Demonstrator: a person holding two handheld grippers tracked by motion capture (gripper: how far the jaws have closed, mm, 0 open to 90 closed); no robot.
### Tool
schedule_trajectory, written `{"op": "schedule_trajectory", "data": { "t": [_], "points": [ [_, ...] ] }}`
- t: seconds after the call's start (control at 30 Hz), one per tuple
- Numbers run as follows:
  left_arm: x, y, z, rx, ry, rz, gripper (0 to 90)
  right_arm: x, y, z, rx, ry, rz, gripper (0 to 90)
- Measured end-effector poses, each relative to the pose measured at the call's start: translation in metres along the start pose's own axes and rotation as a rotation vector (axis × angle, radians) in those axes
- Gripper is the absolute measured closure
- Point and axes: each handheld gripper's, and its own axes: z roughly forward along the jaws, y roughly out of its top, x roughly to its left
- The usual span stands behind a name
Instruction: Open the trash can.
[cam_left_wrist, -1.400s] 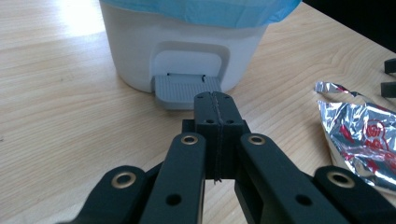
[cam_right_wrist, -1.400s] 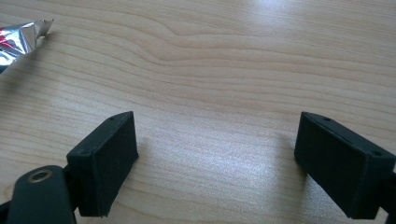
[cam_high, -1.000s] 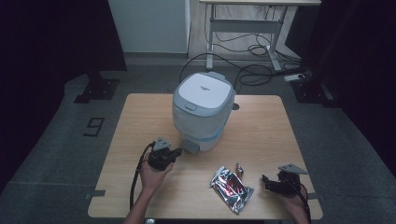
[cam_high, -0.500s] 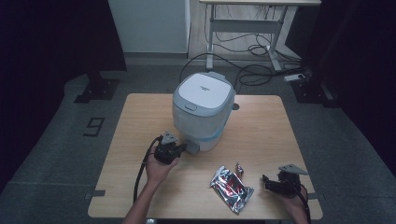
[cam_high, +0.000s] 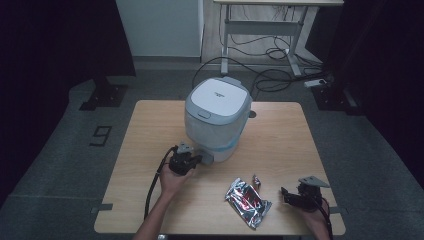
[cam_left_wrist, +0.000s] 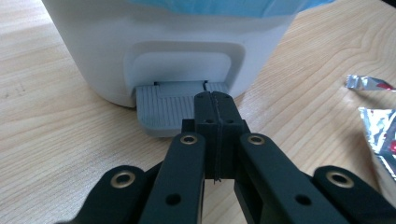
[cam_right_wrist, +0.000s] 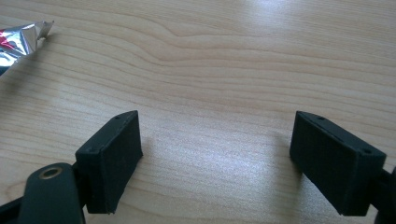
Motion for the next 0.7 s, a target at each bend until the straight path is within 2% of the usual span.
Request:
{"op": "schedule_trajectory", "data": {
  "t": [0.4,0.57,0.7],
  "points": [
    [0.001,0.003,0.016,-0.006,0.017,-0.019,90.0,0.0,0.0,0.0,-0.002,0.003,-0.003,17.2],
    [0.001,0.005,0.025,0.032,0.025,-0.014,90.0,0.0,0.0,0.0,-0.002,0.003,-0.003,17.2],
    [0.003,0.004,0.029,0.029,0.018,-0.033,90.0,0.0,0.0,0.0,-0.002,0.003,-0.002,17.2]
  ]
}}
